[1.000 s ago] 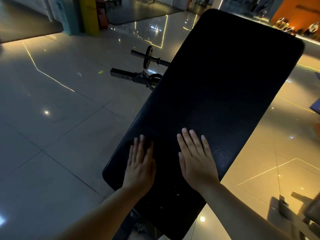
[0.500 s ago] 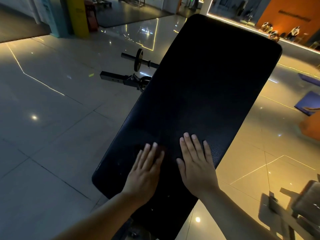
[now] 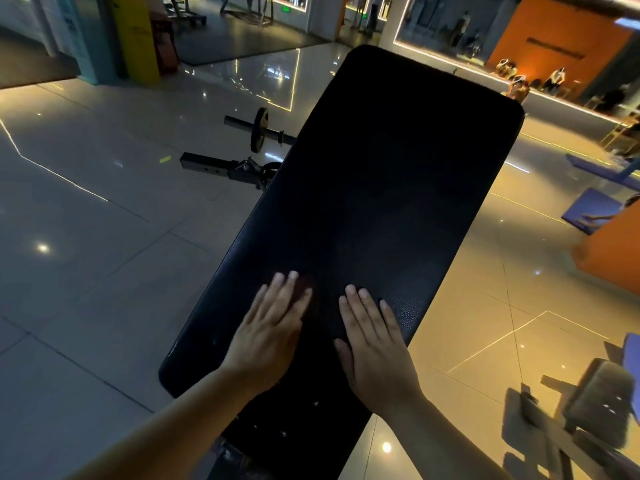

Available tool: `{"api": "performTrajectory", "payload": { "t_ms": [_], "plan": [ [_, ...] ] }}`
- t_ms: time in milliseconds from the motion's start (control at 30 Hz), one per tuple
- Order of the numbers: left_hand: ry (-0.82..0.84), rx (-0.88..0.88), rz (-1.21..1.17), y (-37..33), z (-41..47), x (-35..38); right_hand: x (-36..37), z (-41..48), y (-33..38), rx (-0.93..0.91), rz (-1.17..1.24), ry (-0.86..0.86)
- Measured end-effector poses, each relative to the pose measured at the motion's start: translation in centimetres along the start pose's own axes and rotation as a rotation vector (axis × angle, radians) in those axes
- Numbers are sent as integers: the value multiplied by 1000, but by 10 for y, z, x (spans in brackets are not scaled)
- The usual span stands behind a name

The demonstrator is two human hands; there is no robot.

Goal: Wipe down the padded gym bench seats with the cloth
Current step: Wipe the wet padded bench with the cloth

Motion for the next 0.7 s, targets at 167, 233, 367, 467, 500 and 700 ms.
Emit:
{"api": "performTrajectory", "payload": {
  "t_ms": [167, 233, 367, 467, 500, 700],
  "plan": [
    [-111, -405, -215, 20, 20, -10, 1, -4, -1, 2, 24, 26],
    [-140, -446, -277, 12, 32, -7, 2, -6, -2, 8, 30, 36],
    [-40, -173, -294, -26, 36, -6, 1, -6, -5, 4, 45, 48],
    [75, 91, -205, -36, 8, 2, 1, -8, -6, 27, 73, 57],
    [71, 175, -99, -34, -1, 4, 1, -9, -6, 41, 76, 53],
    [-48, -139, -93, 14, 32, -7, -1, -8, -3, 60, 88, 60]
  ]
}}
Point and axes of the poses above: each hand's wrist, its own z-axis towards the middle knuckle, its own x-axis out of the palm, y = z × x, the point moved 9 cm from there along z, towards the middle knuckle, and after that the axes turned 9 degrees about -y, right-handed, at the moved point
